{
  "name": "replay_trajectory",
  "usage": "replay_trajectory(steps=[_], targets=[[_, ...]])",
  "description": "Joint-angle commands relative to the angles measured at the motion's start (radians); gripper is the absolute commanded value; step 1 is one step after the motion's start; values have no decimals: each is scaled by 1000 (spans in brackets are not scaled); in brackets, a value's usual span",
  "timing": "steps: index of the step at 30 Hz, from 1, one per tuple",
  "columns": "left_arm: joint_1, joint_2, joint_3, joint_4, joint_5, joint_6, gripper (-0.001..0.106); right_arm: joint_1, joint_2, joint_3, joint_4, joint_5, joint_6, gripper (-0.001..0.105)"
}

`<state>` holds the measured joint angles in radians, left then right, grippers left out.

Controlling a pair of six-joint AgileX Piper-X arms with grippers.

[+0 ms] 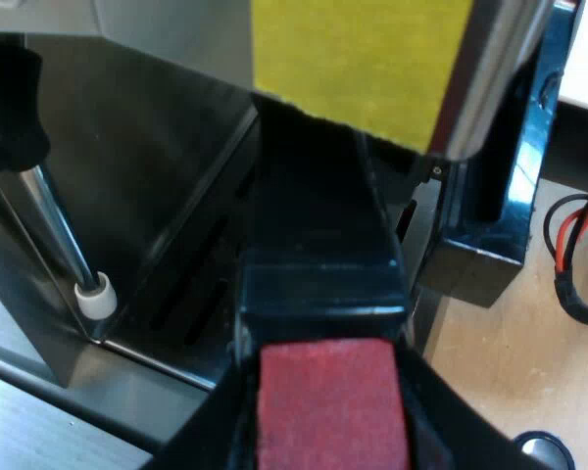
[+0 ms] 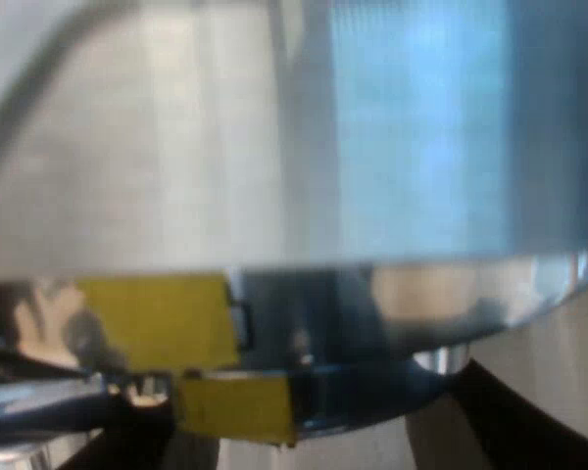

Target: Put the handle in the coffee machine

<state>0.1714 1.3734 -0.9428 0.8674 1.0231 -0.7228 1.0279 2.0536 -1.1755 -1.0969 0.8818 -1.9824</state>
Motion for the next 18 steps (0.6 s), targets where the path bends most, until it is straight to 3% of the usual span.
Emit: replay_trajectory(steps=[1,5,12,18], targets=[[-2,-31,-17,-41,159,-4,0,0,-18,-5,-52,-12,-12,46],[-2,-31,-17,-41,150,-4,0,0,-18,-5,-52,-12,-12,46],[-2,-31,-17,-41,67,-4,0,0,-18,-5,-52,-28,-12,46],[-2,-31,-17,-41,66,-4,0,0,-18,-5,-52,-36,-12,46]])
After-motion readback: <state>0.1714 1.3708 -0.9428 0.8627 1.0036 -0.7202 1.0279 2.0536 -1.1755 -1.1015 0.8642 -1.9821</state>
